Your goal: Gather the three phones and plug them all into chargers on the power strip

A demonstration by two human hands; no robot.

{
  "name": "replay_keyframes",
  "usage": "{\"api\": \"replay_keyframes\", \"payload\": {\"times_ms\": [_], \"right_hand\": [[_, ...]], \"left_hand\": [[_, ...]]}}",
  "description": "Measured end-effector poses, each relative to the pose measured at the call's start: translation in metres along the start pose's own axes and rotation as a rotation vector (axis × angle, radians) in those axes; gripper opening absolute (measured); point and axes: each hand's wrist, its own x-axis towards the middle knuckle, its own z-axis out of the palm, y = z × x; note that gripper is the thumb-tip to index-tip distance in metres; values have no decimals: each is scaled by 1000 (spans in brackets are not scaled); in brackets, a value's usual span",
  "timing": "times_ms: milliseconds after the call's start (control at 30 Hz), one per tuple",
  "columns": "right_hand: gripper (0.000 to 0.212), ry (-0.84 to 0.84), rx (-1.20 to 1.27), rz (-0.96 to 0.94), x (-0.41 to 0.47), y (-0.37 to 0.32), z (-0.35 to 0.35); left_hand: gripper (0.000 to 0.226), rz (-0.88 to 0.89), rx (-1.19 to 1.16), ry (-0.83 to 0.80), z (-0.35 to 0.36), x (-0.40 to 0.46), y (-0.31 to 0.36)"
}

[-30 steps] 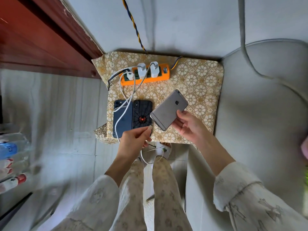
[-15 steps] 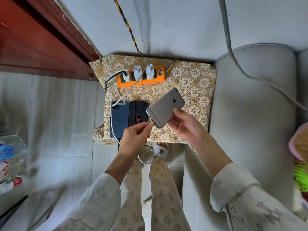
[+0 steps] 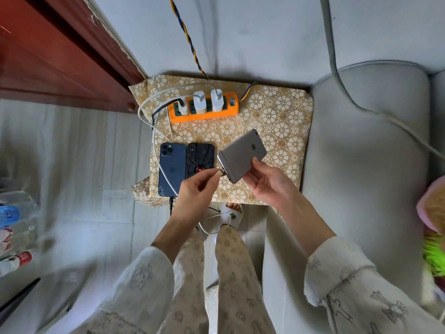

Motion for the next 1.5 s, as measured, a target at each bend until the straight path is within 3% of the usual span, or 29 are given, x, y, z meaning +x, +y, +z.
{"api": "replay_keyframes", "payload": {"times_ms": [200,400,633,733,833,900,1000,1100,1167,1300,1400,1500], "right_hand": [[8,-1,-21,-56,-2,-1,2],[12,6,-216,-164,1,-4,7],[12,36,-391,-209,5,-6,1],[12,88,-503,-229,12,-8,-4],[12,140,-749,-199,21,-8,-10],[10,188,-919,-186,29,-5,-15],[11,260,-998,-184,47,-2,-21],[9,293,-1044,-157,70,2,-18],[22,316,-1088,-149,82,7,-13],[30,390,-1061,-231,92,19,-9],[14,386,-1302,-351,89,24,-8],[26,369,-1444,-339,87,28,-3]], "left_hand": [[15,-3,85,65,-1,2,0],[19,-60,265,116,-3,11,-4],[18,-185,159,98,5,10,-15],[16,-234,104,2,10,12,-23],[25,-291,359,-174,13,18,-41],[33,-292,575,-161,8,25,-53],[43,-146,832,-43,-8,39,-69],[65,38,1163,-148,-23,56,-84],[74,74,1283,-200,-28,65,-92],[78,75,1327,-247,-29,71,-103],[76,74,1332,-272,-28,74,-107],[71,24,1258,-314,-29,77,-102]]}}
